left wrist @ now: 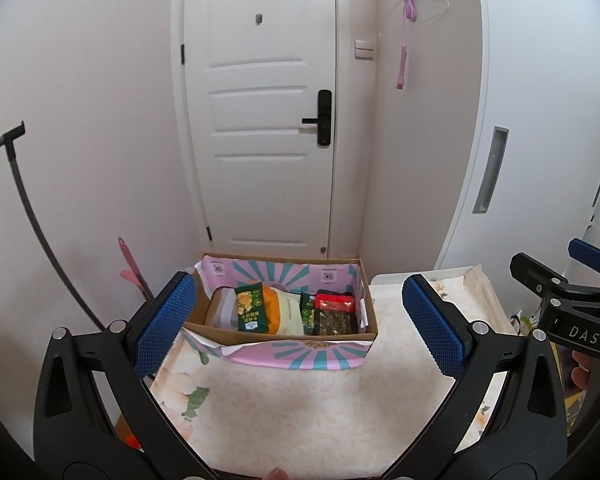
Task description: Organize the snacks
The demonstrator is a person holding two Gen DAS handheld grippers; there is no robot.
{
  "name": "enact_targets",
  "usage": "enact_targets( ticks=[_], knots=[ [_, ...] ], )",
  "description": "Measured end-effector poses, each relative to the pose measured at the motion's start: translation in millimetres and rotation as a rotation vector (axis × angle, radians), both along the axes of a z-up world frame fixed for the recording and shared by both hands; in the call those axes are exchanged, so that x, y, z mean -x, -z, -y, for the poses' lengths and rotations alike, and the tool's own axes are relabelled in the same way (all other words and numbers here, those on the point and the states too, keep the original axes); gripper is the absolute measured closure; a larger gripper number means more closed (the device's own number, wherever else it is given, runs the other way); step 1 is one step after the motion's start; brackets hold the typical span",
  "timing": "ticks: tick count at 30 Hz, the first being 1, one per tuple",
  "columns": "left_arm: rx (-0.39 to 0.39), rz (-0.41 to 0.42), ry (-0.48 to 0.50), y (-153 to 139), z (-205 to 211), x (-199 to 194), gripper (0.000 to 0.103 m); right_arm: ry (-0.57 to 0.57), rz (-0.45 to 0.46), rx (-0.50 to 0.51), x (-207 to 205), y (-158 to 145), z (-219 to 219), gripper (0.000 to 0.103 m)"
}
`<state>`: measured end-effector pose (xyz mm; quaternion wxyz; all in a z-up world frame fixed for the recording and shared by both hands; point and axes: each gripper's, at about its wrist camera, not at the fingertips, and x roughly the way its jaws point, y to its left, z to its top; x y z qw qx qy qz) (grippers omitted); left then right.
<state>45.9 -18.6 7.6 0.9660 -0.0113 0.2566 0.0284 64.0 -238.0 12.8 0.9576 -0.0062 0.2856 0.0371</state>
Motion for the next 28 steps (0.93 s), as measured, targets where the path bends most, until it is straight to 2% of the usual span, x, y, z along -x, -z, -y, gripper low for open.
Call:
enact_targets(
  ticks=[8, 18, 22, 28],
  knots=[
    [-0.002, -0.003, -0.003, 0.8, -0.9, -0.8, 0.0, -0.001, -0.001, 0.0, -0.4, 0.4, -0.3, 0.001],
    [-0.049, -0.002, -0.061, 2.0, -1.7, -0.3, 0.0, -0.001, -0.002, 0.001, -0.7, 0.1, -1.0, 0.001],
    [-0.017, -0.007, -0.051, 4.3, -6.0, -1.8, 0.0, -0.002, -0.003, 0.001, -1.0, 0.6, -2.0, 0.001],
    [-0.019, 0.025, -0.072, 3.4, -9.1, 0.3, 0.0, -0.006, -0.007, -0.002, -2.4, 3.7, -1.3, 0.001]
  ],
)
